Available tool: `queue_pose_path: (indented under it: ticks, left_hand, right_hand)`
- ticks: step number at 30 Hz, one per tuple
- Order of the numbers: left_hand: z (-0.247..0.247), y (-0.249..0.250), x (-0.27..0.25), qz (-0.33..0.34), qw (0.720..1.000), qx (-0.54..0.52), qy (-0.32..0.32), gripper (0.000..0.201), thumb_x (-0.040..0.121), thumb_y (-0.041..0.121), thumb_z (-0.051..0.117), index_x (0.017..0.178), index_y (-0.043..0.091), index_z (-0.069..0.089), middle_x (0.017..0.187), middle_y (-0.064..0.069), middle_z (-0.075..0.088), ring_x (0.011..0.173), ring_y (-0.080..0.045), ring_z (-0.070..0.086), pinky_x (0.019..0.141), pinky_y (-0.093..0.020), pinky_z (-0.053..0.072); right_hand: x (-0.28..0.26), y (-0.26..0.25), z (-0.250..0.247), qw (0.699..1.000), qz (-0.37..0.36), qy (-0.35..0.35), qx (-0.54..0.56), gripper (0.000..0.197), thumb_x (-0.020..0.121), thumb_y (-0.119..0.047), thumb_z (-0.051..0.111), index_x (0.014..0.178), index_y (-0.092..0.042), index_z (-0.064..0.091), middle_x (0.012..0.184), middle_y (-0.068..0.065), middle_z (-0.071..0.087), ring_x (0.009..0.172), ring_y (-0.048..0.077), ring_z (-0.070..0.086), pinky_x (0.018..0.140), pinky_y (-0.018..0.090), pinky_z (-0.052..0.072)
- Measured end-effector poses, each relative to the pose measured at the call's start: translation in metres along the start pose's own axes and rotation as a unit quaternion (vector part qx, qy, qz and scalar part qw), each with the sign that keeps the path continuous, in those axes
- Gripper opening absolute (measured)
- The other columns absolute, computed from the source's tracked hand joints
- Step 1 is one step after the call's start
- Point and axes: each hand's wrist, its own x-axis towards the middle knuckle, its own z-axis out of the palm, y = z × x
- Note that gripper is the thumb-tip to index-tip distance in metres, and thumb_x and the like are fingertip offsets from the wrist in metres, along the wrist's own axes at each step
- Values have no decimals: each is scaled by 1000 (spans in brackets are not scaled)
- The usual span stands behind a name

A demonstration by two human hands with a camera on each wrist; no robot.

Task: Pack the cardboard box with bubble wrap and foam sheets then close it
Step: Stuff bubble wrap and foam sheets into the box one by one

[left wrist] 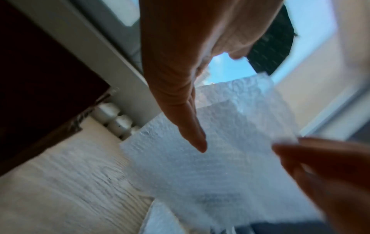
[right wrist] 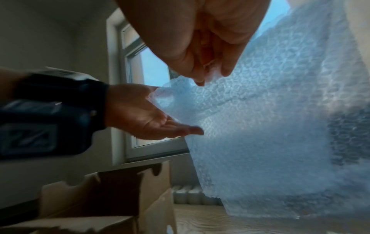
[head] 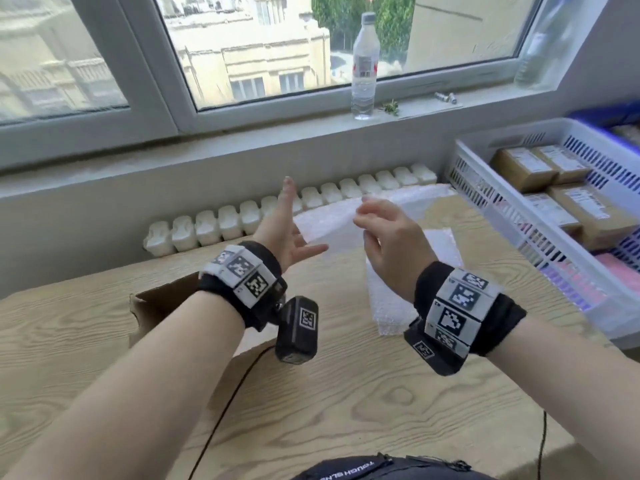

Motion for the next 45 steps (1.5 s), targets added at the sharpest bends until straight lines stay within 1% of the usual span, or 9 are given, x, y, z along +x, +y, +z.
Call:
queue_pose_path:
  ticks: [3, 5, 10, 13, 22, 26, 32, 39, 45]
  left_hand:
    - [-25, 18, -10, 51, 998, 17, 22, 33, 91, 12, 58, 123, 14, 48, 106, -7, 52, 92, -21, 60, 78, -36, 54]
    - [-41, 23, -15, 124, 986, 85, 71, 66, 83, -4, 63, 139, 20, 38, 119, -8, 47, 104, -23, 58, 87, -40, 54]
    - [-68, 38, -41, 260, 940, 194, 109, 62, 81, 9, 70, 133, 33, 45, 114, 0, 48, 85, -6, 57, 69, -14, 53]
    - [-82, 47, -58, 299, 929, 183, 122, 49, 81, 11, 72, 117, 41, 55, 118, -3, 53, 100, -16, 62, 84, -30, 56]
    - [-102, 64, -87, 343, 916, 183, 102, 43, 89, -10, 52, 115, 23, 54, 94, 5, 64, 80, 0, 68, 82, -29, 56]
    - [-98, 59, -78, 356, 879, 295, 117, 48, 86, -11, 44, 113, 28, 55, 101, 3, 57, 93, -11, 56, 82, -18, 46]
    - [-59, 38, -43, 348, 803, 470, 114, 50, 84, -7, 41, 118, 24, 62, 116, 5, 63, 111, -17, 56, 95, -19, 38]
    - [-7, 10, -6, 327, 774, 535, 86, 53, 87, -5, 39, 127, 24, 58, 129, -1, 60, 119, -19, 54, 102, -24, 39]
    - [2, 5, 12, 329, 799, 500, 61, 50, 87, -8, 42, 124, 19, 61, 125, 1, 60, 107, -5, 49, 89, -6, 33]
  right_hand:
    - [-3, -18, 4, 995, -68, -59, 30, 22, 77, 12, 54, 89, 6, 70, 108, 20, 66, 117, 32, 59, 99, 31, 43]
    - [-4, -28, 6, 991, -88, -92, 50, 22, 74, 8, 51, 79, 0, 71, 110, 18, 66, 120, 31, 57, 98, 31, 44]
    - [18, -44, 2, 985, 64, -79, 138, 19, 80, 5, 49, 84, -13, 57, 110, 6, 59, 104, 20, 56, 87, 28, 46]
    - [40, -48, 7, 966, 175, -99, 162, 19, 89, -14, 53, 108, -12, 53, 114, 6, 54, 103, 18, 54, 93, 33, 47]
    - [60, -43, 38, 692, 481, -195, 502, 49, 79, -39, 70, 118, -14, 54, 116, 6, 54, 95, 21, 59, 56, 29, 53]
    - [58, -31, 30, 727, 465, -133, 488, 12, 87, -22, 65, 91, -14, 57, 79, 2, 58, 69, 16, 55, 59, 27, 46]
    - [40, 16, 6, 759, 462, 59, 455, 31, 78, 8, 67, 77, -16, 48, 77, 2, 55, 70, 16, 56, 70, 33, 50]
    - [-15, 94, -2, 805, 511, 121, 277, 34, 84, 7, 57, 69, -19, 41, 76, 7, 62, 44, -6, 61, 40, 11, 45]
    - [-48, 133, 21, 786, 605, 5, 128, 21, 85, -8, 61, 104, -4, 55, 114, 20, 61, 99, 30, 60, 87, 37, 47]
